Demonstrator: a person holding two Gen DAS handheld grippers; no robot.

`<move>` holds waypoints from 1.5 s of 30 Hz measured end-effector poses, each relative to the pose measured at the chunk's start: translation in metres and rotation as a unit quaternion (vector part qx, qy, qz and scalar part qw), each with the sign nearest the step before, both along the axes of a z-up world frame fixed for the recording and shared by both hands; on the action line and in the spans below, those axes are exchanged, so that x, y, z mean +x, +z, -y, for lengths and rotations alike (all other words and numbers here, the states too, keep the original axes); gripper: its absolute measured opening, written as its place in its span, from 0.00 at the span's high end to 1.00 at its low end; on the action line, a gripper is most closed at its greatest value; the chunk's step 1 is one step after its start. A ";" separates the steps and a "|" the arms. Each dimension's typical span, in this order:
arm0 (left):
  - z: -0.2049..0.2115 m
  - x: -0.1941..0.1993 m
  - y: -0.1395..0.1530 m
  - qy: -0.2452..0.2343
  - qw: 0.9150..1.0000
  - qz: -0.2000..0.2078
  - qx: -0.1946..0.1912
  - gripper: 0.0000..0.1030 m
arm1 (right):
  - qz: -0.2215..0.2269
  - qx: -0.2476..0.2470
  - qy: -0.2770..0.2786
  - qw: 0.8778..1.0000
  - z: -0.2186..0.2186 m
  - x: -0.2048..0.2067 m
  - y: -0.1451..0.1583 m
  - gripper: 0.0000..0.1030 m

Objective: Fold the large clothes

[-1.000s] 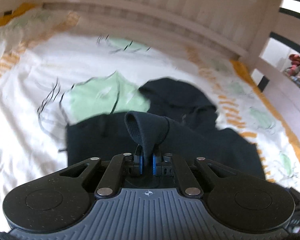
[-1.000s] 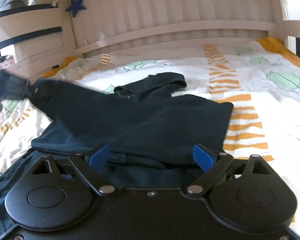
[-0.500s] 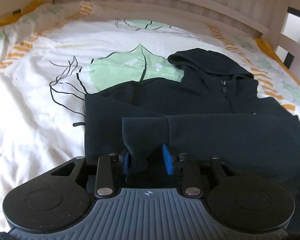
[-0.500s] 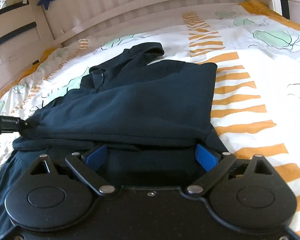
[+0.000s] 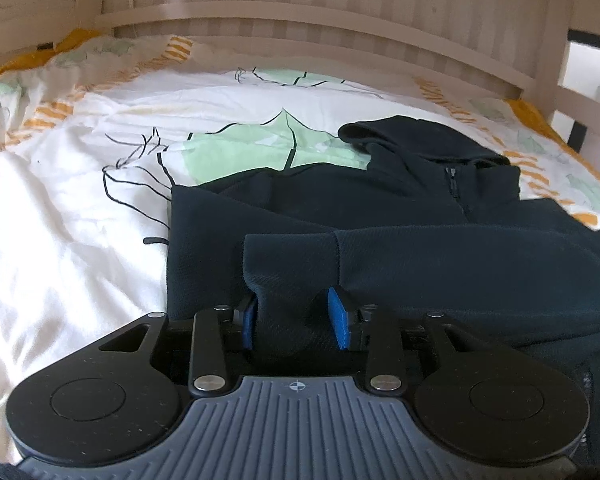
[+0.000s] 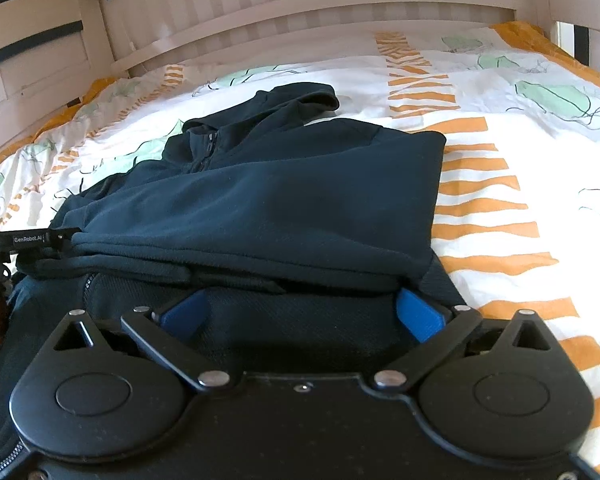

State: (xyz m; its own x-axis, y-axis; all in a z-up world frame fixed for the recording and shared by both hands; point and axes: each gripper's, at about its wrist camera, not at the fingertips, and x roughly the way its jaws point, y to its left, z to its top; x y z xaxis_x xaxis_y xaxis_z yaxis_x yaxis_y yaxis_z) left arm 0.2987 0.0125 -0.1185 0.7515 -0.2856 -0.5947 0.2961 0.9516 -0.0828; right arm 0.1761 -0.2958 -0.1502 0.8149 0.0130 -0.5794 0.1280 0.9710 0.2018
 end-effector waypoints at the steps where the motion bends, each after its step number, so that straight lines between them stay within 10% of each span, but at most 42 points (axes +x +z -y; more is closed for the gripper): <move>1: 0.003 0.000 0.000 0.000 1.000 0.003 0.009 0.66 | 0.000 -0.002 0.000 1.000 -0.001 0.000 0.000 0.02; 17: 0.003 0.001 -0.004 0.000 1.000 0.006 0.007 0.66 | 0.099 -0.021 0.017 0.995 -0.023 -0.013 0.045 0.01; 30: 0.002 0.002 -0.004 0.000 1.000 0.006 0.007 0.66 | -0.027 -0.037 -0.074 0.996 -0.010 0.086 -0.002 0.00; 45: 0.005 0.000 0.013 0.001 1.000 0.000 0.021 0.63 | -0.013 -0.054 -0.078 0.995 -0.015 0.082 -0.005 0.00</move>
State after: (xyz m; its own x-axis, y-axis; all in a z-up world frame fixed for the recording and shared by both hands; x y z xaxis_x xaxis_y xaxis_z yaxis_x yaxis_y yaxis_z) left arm 0.2991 0.0080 -0.1050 0.7523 -0.2592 -0.6057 0.2950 0.9546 -0.0422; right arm 0.2584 -0.2810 -0.1550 0.7862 -0.1769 -0.5921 0.2836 0.9546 0.0913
